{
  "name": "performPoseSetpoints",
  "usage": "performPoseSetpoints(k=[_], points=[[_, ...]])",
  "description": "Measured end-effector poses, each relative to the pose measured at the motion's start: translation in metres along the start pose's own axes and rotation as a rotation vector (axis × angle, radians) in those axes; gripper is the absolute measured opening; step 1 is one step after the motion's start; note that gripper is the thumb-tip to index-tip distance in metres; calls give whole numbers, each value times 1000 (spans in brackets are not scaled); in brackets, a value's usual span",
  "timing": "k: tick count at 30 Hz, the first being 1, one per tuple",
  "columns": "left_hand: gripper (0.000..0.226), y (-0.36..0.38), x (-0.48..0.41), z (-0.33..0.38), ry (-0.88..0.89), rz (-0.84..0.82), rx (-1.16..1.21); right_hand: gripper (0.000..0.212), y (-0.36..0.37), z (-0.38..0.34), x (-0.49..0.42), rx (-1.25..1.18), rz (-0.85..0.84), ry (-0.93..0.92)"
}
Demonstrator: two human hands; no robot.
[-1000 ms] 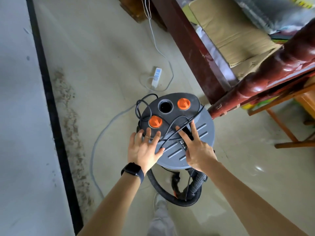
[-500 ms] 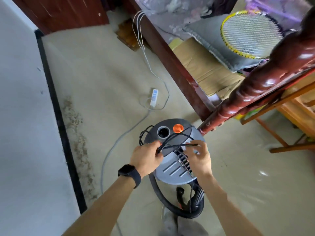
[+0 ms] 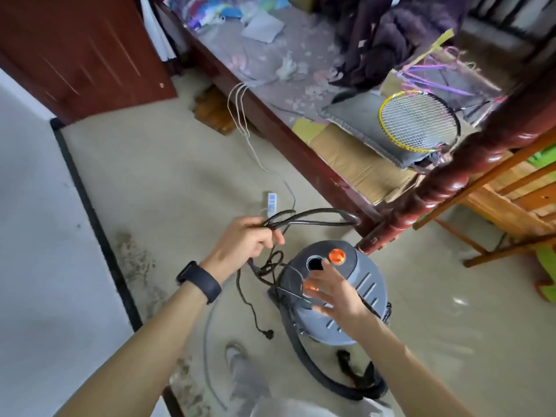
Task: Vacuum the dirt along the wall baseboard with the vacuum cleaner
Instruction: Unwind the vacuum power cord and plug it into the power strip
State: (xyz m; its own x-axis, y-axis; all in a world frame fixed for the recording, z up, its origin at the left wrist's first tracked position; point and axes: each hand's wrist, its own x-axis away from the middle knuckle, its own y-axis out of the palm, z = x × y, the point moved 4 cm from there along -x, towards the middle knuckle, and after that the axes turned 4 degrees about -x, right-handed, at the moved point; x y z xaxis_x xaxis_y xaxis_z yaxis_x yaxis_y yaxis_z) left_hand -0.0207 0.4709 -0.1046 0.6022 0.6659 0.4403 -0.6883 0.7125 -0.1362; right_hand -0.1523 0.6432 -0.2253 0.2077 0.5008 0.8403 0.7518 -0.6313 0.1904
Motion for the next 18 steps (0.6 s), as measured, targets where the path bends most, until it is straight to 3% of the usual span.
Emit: performPoseSetpoints(k=[3, 5, 8, 11, 14, 18], points=[[23, -35, 1, 6, -2, -232, -85, 82, 63, -17, 16, -256, -106, 14], [22, -56, 4, 5, 25, -304, -294, 92, 99, -34, 27, -343, -148, -49], [18, -91, -4, 4, 135, -257, -743, 94, 138, -60, 35, -405, -182, -147], [20, -121, -9, 9, 224, -245, -907, 86, 154, -75, 35, -411, -149, -226], [30, -153, -14, 18, 180, -304, -658, 60, 147, -72, 18, -267, 102, -262], [39, -246, -47, 34, 32, -32, -339, 18, 121, -61, -2, -192, 506, -314]])
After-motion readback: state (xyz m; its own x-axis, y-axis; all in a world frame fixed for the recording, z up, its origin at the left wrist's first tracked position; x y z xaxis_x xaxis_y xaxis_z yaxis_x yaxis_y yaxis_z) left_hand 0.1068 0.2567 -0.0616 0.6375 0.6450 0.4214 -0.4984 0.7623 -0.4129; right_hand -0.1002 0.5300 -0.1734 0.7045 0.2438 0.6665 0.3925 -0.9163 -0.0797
